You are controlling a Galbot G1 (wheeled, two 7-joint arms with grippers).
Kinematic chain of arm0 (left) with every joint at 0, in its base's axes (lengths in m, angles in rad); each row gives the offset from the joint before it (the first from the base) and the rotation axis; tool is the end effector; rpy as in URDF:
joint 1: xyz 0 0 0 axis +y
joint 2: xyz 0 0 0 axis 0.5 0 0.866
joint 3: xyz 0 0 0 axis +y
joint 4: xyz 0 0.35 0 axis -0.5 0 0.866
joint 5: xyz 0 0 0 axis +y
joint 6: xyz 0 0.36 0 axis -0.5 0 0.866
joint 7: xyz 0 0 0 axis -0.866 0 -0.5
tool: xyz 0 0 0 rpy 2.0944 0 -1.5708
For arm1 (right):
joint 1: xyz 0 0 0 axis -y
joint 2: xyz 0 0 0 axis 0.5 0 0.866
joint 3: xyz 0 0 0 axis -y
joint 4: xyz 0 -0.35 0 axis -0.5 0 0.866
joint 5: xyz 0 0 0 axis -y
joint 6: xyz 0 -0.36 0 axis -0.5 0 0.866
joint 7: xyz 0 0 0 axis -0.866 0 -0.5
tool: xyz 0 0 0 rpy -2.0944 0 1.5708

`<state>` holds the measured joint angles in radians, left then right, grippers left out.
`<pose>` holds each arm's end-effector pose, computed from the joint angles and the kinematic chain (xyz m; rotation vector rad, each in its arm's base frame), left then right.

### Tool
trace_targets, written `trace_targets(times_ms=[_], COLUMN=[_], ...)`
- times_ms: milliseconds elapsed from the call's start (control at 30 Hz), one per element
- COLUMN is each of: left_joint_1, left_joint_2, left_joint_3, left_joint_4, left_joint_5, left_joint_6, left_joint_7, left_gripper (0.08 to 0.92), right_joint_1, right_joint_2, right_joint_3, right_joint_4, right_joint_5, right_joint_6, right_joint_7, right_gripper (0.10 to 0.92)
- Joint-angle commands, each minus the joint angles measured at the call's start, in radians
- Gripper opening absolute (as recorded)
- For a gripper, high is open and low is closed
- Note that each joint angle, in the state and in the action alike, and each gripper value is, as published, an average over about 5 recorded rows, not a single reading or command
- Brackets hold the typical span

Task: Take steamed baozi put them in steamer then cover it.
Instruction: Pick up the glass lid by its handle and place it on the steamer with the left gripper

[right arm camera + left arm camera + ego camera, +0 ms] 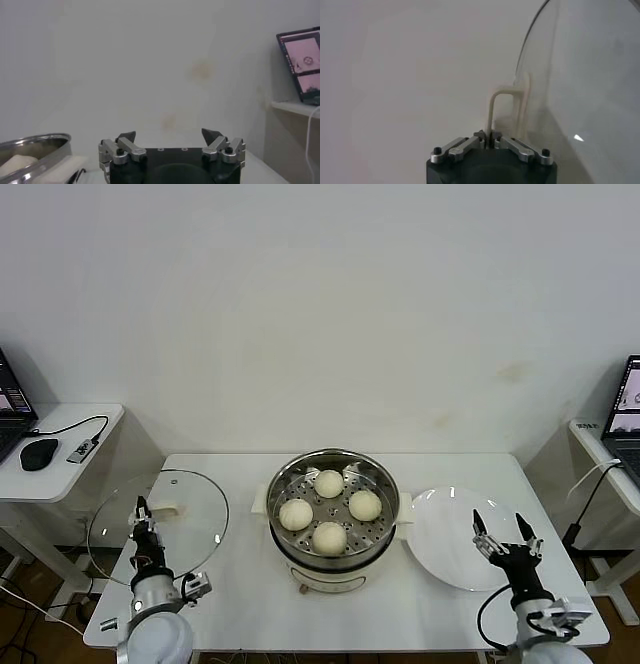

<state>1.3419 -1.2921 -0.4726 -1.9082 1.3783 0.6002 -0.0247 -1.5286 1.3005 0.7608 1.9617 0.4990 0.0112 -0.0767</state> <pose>0.2588 0.0469 -0.3155 0.5311 -1.9322 -2.0414 0.2015 -0.1322 -0.3131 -0.0547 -3.1180 -0.2420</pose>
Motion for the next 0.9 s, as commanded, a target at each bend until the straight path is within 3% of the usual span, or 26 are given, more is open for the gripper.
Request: trace_targets(times_ms=[33,267,900], left_joint_1=[-0.049,-0.123,-0.336], left_joint_2=[-0.033,-0.093,-0.291], left_joint_3=[0.167,0.325,0.527], left_joint_4=[-0.269,-0.245,0.019], left_joint_5=[0.121,0.161,0.24], left_joint_6=[0.161,0.163,0.178], left_joint_7=[0.246,0.274,0.319], left_gripper=[0.142,0.142,0.142], right_joint_1=[0.01,0.022,0.045], right_joint_2=[0.016,0.035,0.075], right_joint_3=[0.005,0.019,0.031], right_joint_4=[0.004,-0.011,-0.052], right_joint_5=[-0.062,-0.094,-0.121], right_joint_6=[-0.05,-0.053,-0.049], right_joint_7=[0.007,0.005,0.001], right_gripper=[0.823,0.823,0.823])
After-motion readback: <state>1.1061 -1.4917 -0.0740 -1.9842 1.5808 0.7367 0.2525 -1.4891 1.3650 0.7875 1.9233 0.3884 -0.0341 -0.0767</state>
